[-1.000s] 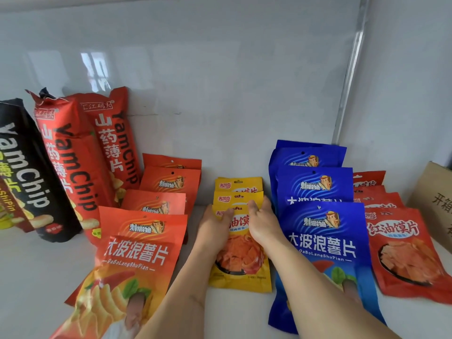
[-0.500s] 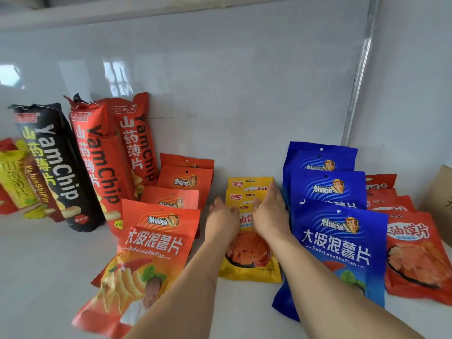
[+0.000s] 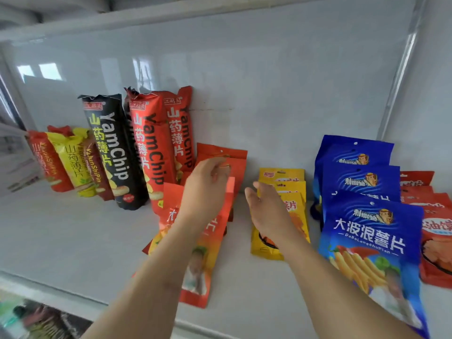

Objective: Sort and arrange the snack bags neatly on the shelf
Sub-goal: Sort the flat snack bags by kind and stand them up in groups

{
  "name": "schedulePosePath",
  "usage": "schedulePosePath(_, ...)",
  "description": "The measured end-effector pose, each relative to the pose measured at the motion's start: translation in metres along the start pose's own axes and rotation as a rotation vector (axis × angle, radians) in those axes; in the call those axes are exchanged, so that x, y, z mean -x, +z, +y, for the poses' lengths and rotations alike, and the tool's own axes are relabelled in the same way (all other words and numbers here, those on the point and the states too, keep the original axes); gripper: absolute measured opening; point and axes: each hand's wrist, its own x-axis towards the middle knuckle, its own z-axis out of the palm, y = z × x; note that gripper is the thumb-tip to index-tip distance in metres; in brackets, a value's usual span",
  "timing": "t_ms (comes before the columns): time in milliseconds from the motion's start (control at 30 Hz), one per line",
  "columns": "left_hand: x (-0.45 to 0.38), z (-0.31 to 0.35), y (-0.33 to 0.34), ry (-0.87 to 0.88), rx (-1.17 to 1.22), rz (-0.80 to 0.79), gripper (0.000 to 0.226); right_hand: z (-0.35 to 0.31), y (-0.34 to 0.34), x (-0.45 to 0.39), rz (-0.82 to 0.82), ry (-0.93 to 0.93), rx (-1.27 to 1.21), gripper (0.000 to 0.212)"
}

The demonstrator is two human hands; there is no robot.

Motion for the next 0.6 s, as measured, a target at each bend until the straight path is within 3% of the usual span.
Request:
schedulePosePath(100, 0.018, -0.058, -0.045, -0.061, -0.248, -0.005, 0.045, -0.01, 0.025, 0.017, -0.065, 0.086, -0.093, 0.061)
schedulePosePath(200, 0.031, -0.117, -0.064, -0.315, -0.373, -0.214, 0.072, -0.021, 0.05, 0.028, -0.081, 0.172, -0.085, 0.065)
schedulePosePath(300, 0.031, -0.147, -0.056, -0.433, -0.243, -0.402, 0.096, -0.031, 0.07, 0.028, -0.038, 0.229, -0.136, 0.049)
schedulePosePath(367, 0.026, -0.151, -0.045, -0.457, -0.111, -0.414, 0.109, -0.037, 0.076, 0.027, 0.0, 0.26, -0.128, 0.053)
schedulePosePath(500, 0.013, -0.149, -0.025, -0.482, 0.045, -0.355, 0.092, -0.038, 0.079, 0.016, 0.111, 0.308, -0.139, 0.057)
schedulePosePath(600, 0.001, -0.144, -0.015, -0.443, 0.018, -0.36, 0.1, -0.033, 0.077, 0.004, 0.154, 0.35, -0.13, 0.063)
